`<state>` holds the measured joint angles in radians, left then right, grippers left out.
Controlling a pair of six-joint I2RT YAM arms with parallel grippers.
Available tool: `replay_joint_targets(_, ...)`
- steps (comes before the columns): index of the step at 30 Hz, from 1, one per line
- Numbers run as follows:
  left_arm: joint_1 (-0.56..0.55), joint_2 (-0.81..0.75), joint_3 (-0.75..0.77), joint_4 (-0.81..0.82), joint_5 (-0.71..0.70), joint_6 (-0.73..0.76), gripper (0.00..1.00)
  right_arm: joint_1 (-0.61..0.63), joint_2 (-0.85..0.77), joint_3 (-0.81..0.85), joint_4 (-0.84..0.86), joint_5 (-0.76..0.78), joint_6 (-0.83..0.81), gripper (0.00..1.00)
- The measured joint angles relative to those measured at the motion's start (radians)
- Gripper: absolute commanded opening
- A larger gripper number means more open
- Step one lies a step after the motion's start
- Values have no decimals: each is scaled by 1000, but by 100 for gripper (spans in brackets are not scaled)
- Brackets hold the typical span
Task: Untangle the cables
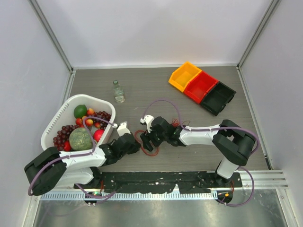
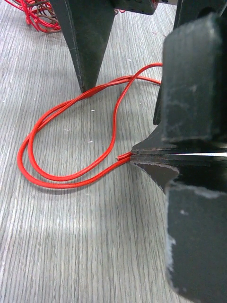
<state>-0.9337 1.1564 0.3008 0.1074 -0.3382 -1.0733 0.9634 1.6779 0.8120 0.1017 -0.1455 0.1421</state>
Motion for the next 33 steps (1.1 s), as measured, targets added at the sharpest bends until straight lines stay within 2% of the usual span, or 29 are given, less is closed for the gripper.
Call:
replay_joint_targets(5, 0, -7, -3, 3, 2, 3, 0, 35, -2, 19, -54, 79, 23, 72)
replay_joint_targets(10, 0, 27, -2, 47, 19, 2, 0, 96, 42, 95, -159, 243, 64, 65)
replay_joint_targets(14, 0, 40, -2, 71, 33, -1, 0, 127, 80, 147, -222, 357, 98, 49)
replay_joint_targets(20, 0, 39, -4, 77, 40, -5, 0, 159, 103, 180, -250, 426, 149, 24)
replay_joint_targets(24, 1, 23, -17, 80, 41, -15, 0, 164, 103, 177, -253, 463, 158, 1)
replay_joint_targets(27, 1, -7, -31, 78, 43, -16, 0, 164, 102, 172, -251, 490, 166, 1)
replay_joint_targets(28, 1, -24, -33, 75, 45, -16, 2, 164, 101, 170, -249, 499, 168, 1)
replay_joint_targets(30, 1, -86, -34, 53, 52, -10, 14, 164, 97, 164, -245, 515, 171, 1)
replay_joint_targets(33, 4, -232, -9, -34, 55, 22, 52, 159, 69, 137, -254, 537, 176, 1)
